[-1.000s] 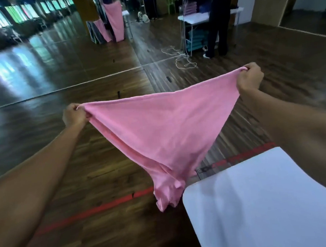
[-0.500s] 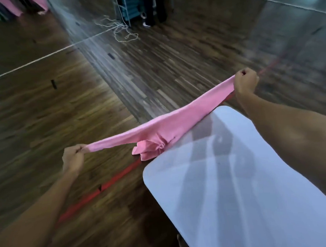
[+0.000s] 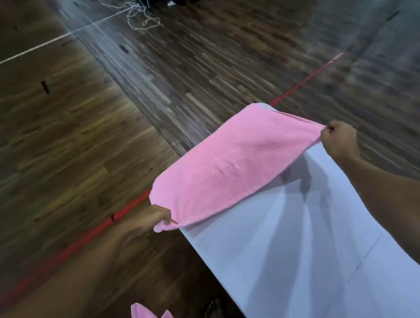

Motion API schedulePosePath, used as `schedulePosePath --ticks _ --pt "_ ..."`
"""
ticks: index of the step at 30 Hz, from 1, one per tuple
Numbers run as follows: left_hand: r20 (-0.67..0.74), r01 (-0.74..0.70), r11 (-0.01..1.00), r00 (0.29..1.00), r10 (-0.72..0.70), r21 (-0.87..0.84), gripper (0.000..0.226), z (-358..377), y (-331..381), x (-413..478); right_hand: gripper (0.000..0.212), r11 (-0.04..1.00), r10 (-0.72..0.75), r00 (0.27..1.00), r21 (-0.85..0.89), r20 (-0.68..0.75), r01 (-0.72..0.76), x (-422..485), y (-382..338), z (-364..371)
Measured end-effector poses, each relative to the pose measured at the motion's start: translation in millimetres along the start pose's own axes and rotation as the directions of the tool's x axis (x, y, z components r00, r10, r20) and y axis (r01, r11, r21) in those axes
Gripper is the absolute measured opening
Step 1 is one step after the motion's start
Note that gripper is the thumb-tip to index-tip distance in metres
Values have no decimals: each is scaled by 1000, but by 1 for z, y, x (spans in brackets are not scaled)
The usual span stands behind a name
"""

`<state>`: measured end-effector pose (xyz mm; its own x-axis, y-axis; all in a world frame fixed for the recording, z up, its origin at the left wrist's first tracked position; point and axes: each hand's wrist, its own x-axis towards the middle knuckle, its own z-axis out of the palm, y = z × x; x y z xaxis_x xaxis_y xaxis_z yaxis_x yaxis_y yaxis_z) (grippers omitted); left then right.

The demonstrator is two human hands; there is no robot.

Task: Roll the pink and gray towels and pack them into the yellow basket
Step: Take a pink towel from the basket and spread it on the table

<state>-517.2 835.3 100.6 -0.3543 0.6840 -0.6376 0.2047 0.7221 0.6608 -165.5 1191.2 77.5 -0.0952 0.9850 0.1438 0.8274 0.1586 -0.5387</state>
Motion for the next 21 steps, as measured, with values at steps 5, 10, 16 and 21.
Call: schedulePosePath --ticks 5,10,16,21 --pt "69 22 977 997 -38 212 38 62 -53 41 24 988 7 986 -156 169 20 -18 68 31" --pt "-161 -147 902 960 229 406 54 124 -65 48 17 944 -54 959 -298 278 139 -18 96 52" --pt "-394 16 774 867 305 634 43 152 -57 55 44 874 33 907 -452 419 177 -18 97 66" --pt "-472 151 646 806 358 748 34 159 -53 74 68 813 157 857 -557 490 169 -4 81 82"
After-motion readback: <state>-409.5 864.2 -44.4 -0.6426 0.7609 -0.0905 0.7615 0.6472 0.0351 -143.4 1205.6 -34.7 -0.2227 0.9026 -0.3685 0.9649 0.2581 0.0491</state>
